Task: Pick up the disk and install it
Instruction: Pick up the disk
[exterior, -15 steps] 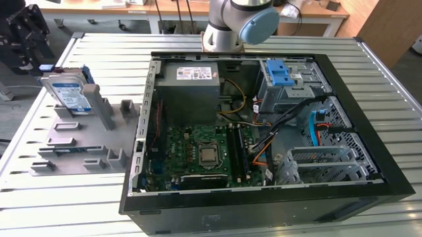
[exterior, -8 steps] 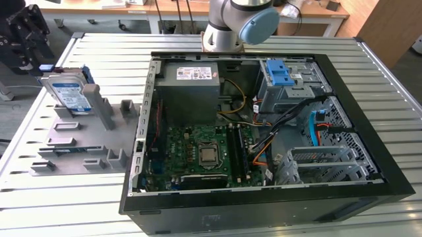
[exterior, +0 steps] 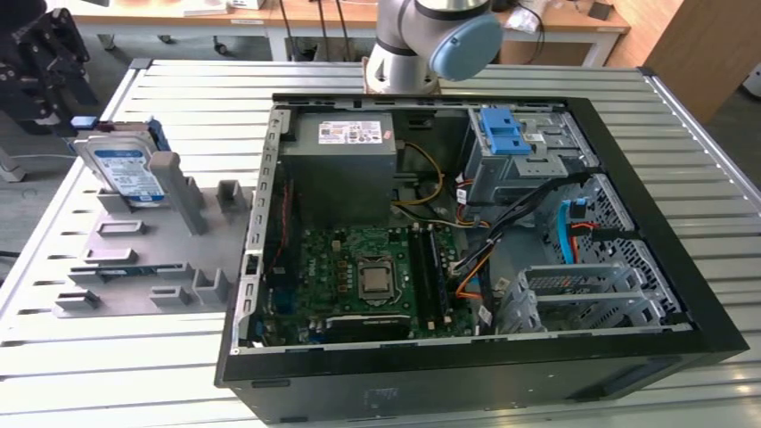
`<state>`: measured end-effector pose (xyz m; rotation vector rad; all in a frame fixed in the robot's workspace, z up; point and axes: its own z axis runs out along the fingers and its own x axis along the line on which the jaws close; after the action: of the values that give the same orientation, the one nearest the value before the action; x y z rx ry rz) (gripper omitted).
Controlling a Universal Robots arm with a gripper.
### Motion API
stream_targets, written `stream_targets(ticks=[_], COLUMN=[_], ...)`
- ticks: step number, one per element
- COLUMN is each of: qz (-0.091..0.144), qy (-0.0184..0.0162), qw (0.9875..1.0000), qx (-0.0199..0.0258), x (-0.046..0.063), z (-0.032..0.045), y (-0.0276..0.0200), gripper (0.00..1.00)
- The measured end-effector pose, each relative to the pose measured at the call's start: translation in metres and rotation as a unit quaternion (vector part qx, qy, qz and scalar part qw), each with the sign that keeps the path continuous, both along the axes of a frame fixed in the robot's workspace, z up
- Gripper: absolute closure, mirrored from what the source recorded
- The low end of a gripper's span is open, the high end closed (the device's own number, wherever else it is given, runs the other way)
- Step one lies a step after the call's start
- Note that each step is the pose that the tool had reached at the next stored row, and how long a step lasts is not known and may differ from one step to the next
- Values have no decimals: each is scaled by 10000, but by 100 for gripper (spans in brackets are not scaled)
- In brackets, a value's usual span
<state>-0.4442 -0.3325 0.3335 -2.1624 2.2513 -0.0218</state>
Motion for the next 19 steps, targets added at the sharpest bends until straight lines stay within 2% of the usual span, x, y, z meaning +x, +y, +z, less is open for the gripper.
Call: stream_targets(ticks=[3,8,19], qz=[0,0,0], qy=[0,0,24], qw=[10000,9999,9999], qx=[-5,-112,-114], x=[-16,-48,-62], z=[-38,-107,-284], y=[25,73,76], gripper=[35,35,35])
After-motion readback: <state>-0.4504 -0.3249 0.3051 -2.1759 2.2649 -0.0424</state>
